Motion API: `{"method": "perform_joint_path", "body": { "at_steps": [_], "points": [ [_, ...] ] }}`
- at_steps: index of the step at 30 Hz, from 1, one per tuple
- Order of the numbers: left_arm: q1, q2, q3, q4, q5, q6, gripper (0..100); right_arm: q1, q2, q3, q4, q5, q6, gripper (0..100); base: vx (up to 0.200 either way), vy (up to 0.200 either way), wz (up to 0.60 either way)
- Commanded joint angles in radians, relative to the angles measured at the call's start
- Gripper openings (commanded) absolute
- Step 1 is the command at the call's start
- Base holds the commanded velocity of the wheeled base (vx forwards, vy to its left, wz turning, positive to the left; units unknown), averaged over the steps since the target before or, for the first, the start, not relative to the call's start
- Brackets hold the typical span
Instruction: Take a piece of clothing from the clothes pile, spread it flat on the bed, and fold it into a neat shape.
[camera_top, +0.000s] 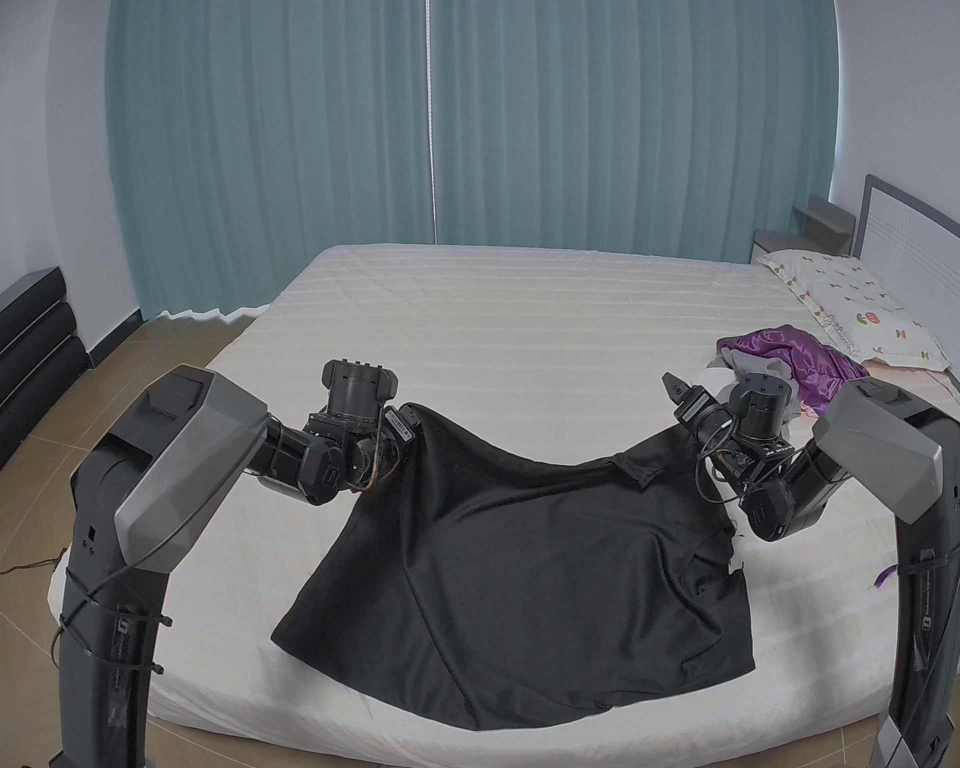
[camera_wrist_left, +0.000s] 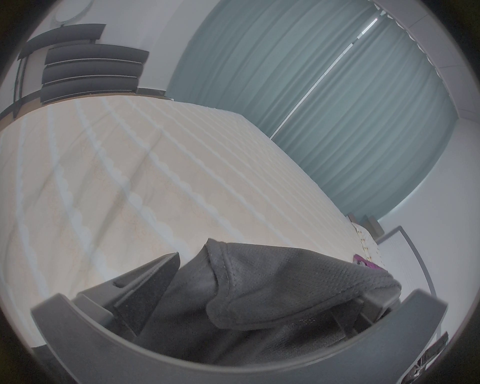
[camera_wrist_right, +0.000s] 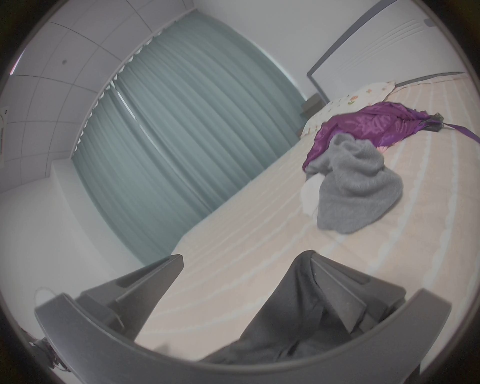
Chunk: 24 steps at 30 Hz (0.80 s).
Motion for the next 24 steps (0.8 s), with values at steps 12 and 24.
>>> {"method": "perform_joint_path", "body": {
  "at_steps": [12,24],
  "points": [
    [0.049,0.11,-0.057,0.069,0.055,0.0,100,-0.085,0.08,0.077,-0.022,0.038,0.009,100,0.0,0.0,0.0],
    [0.115,-0.171,0.183,0.088,-0.125,0.003,100,-0.075,-0.179,0.456,-0.086,0.242,0.091,100,0.0,0.0,0.0]
  ]
}}
